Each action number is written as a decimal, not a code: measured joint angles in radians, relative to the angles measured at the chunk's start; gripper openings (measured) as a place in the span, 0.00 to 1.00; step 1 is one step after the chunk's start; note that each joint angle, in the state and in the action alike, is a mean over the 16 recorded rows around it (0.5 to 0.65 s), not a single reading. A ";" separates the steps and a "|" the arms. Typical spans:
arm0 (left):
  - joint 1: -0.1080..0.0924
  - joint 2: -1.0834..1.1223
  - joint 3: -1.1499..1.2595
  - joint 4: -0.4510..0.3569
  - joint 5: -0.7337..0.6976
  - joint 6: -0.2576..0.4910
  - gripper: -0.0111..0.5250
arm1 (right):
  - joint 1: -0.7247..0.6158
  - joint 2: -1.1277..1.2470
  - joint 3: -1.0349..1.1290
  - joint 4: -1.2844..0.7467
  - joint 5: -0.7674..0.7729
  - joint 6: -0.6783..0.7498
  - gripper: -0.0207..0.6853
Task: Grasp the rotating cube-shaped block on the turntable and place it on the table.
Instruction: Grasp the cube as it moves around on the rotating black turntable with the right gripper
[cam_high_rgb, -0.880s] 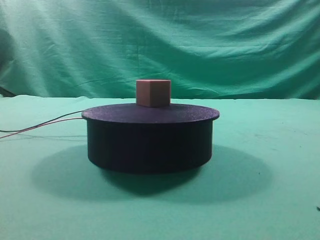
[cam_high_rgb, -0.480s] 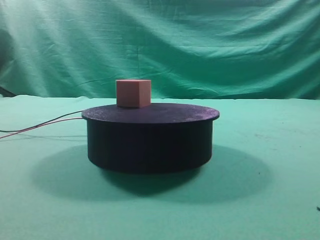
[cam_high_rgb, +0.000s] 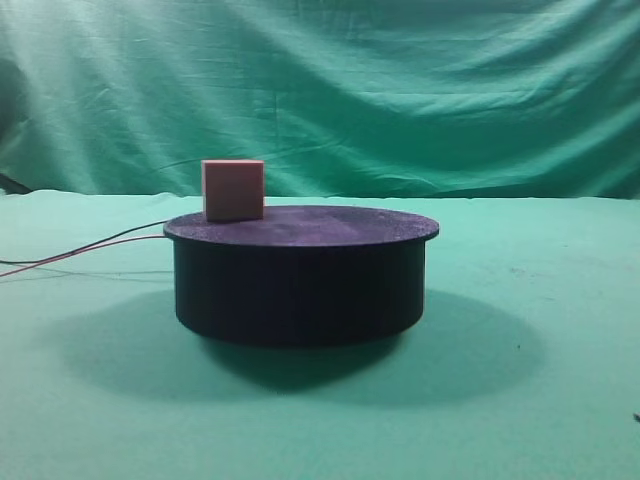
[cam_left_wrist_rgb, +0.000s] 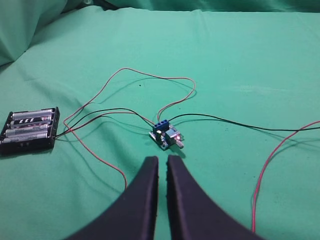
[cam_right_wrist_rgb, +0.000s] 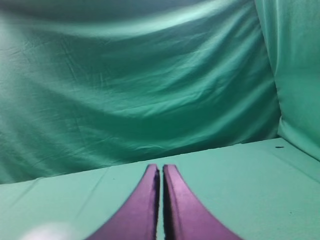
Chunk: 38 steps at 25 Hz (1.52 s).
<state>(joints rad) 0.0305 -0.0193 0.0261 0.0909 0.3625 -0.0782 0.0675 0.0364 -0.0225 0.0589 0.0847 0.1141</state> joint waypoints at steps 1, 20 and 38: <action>0.000 0.000 0.000 0.000 0.000 0.000 0.02 | 0.000 0.016 -0.015 0.008 -0.005 0.002 0.03; 0.000 0.000 0.000 0.000 0.000 0.000 0.02 | 0.190 0.628 -0.387 0.124 0.326 -0.145 0.03; 0.000 0.000 0.000 0.000 0.000 0.000 0.02 | 0.571 1.312 -0.728 0.234 0.373 -0.269 0.45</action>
<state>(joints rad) 0.0305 -0.0193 0.0261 0.0909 0.3625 -0.0782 0.6388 1.3487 -0.7503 0.2931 0.4581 -0.1548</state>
